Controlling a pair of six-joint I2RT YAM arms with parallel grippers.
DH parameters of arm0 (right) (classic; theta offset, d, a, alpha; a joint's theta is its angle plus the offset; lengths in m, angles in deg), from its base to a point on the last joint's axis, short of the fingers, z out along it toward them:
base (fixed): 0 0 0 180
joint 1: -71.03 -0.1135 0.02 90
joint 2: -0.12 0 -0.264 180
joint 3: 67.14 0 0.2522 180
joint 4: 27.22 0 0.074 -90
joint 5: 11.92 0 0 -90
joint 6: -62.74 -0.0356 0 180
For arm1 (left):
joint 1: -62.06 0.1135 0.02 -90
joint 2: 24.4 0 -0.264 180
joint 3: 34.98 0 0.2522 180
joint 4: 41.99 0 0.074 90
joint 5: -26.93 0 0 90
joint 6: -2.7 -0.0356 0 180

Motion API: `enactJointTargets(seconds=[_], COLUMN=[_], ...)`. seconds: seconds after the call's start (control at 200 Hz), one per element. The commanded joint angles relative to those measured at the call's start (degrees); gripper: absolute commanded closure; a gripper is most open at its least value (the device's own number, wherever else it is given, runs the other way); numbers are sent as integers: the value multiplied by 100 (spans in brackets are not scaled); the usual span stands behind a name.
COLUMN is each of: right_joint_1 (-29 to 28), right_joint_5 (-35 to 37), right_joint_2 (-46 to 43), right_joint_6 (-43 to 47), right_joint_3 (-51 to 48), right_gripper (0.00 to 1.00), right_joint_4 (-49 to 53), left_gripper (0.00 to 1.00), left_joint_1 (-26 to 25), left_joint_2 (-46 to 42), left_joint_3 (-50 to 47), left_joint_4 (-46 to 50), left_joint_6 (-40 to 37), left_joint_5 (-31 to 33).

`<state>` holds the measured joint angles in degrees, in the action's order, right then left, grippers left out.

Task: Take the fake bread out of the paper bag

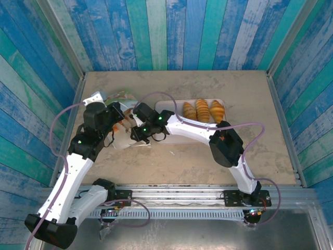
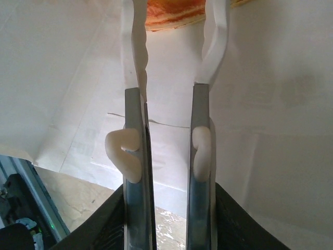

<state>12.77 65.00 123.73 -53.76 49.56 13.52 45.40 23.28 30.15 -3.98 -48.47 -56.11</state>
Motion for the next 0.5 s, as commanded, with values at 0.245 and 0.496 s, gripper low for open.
enactJointTargets(seconds=[0.245,0.496], right_joint_1=[-54,-212], right_joint_5=[145,785], right_joint_2=[471,877], right_joint_6=[41,162], right_joint_3=[973,1518], right_gripper=[55,54], right_joint_4=[315,986], left_gripper=[100,100], left_joint_1=[-13,-19], left_joint_2=[110,93], left_joint_3=[-47,-57], left_joint_4=[-307,-333], left_joint_6=[-33,-23], left_joint_5=[-275,-270])
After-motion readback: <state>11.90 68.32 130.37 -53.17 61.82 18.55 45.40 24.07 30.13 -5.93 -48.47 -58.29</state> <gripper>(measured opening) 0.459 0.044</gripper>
